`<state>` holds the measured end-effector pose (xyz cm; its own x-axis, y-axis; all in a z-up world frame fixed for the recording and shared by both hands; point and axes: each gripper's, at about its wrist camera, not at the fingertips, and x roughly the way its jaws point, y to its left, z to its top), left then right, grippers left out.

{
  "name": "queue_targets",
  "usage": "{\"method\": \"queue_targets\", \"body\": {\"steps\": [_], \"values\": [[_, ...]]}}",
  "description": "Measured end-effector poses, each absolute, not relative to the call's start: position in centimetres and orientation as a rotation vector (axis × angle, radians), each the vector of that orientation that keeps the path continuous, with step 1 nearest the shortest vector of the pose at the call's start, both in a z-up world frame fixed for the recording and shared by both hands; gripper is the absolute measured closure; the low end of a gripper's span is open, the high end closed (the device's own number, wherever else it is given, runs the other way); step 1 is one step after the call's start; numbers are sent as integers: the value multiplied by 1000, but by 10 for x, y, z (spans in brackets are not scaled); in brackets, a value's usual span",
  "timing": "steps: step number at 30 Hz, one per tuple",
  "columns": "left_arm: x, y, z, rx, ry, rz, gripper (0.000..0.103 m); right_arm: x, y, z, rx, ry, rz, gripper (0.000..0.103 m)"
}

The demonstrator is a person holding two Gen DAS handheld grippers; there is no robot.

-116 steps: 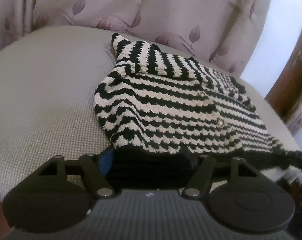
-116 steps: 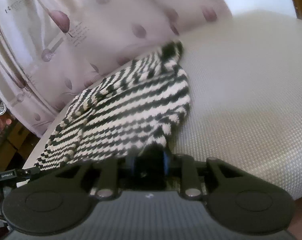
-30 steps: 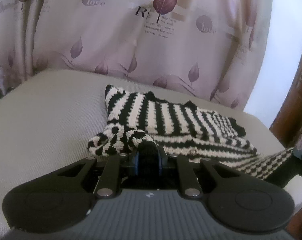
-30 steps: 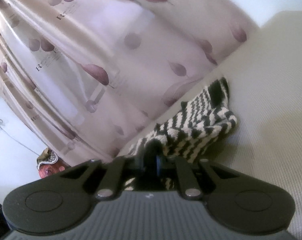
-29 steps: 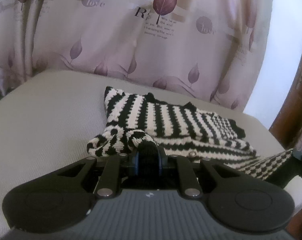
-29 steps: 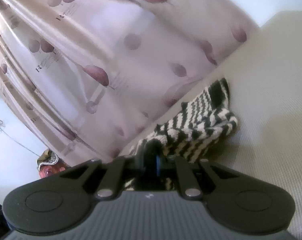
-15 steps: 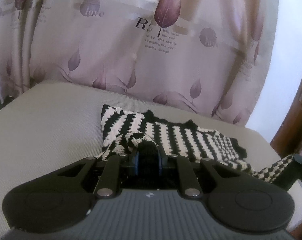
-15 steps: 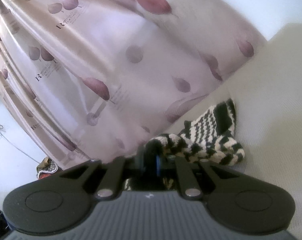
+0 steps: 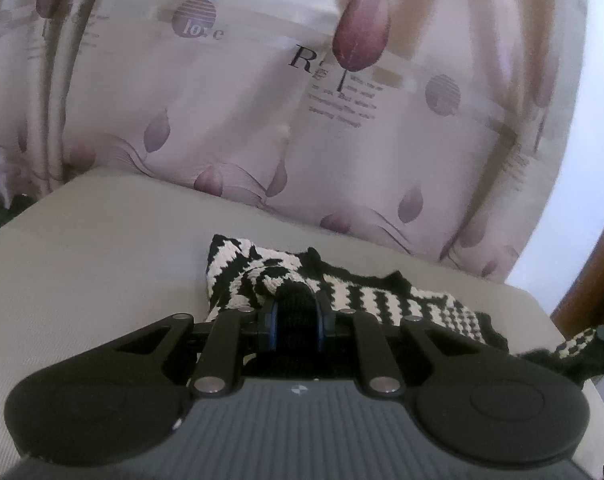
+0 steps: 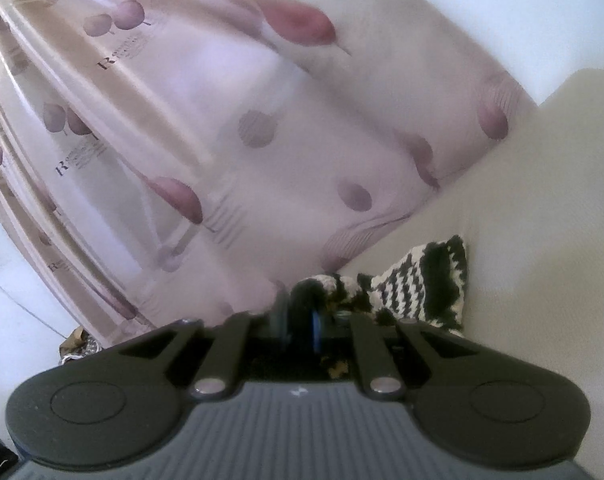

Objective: Fold small clothes

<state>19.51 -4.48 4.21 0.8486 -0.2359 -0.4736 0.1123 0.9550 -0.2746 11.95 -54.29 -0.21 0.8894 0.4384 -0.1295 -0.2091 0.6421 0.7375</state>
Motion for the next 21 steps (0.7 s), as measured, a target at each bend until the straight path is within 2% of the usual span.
{"method": "queue_targets", "body": {"steps": [12, 21], "values": [[266, -57, 41, -295, 536, -101, 84, 198, -554, -6, 788, 343, 334, 92], [340, -73, 6, -293, 600, 4, 83, 273, -558, -44, 853, 419, 269, 92]]}}
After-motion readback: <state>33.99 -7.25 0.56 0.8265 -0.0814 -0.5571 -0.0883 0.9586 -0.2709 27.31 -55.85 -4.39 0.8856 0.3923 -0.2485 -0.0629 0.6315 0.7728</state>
